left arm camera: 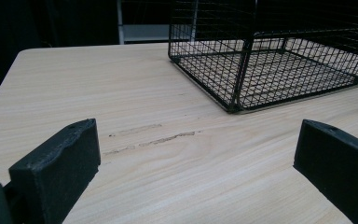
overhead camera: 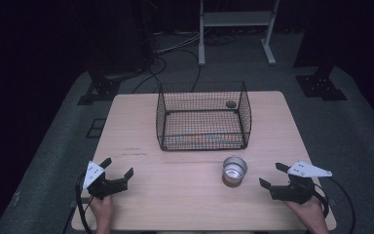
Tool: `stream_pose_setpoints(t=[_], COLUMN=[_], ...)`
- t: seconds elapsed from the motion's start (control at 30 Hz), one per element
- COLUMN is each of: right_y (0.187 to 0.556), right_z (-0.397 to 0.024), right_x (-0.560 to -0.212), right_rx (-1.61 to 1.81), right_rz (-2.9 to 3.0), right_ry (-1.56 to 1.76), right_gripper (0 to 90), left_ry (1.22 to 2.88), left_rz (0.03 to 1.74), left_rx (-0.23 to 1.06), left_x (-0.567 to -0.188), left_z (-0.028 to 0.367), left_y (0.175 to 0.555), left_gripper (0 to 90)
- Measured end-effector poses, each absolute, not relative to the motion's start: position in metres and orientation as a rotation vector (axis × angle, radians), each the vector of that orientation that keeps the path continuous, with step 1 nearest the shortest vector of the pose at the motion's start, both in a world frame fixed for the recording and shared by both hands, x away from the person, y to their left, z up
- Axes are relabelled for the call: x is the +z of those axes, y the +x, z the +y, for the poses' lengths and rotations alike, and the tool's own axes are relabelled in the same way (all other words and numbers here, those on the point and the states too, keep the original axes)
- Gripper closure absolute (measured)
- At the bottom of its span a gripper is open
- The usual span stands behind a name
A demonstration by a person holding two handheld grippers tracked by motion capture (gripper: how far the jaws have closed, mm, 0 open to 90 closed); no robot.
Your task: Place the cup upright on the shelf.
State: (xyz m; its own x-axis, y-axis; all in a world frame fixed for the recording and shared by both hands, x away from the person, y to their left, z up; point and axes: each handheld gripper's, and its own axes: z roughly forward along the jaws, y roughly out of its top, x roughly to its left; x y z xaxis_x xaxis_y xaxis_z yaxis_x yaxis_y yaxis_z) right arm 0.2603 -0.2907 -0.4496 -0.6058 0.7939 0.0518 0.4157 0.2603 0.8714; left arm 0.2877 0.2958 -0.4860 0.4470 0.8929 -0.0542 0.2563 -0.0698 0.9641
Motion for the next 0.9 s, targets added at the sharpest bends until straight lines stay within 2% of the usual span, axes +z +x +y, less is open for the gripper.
stream_pose_setpoints(t=[0.9], right_y=[0.259], right_z=[-0.253], right_x=[-0.456], right_rx=[1.247], right_rz=[2.261], right_ry=[1.011], right_gripper=[10.1], left_ry=[1.587], left_rz=[1.028], left_rx=[0.72], left_x=[-0.486], left_z=[0.297], left_y=[0.287], left_gripper=[0.0])
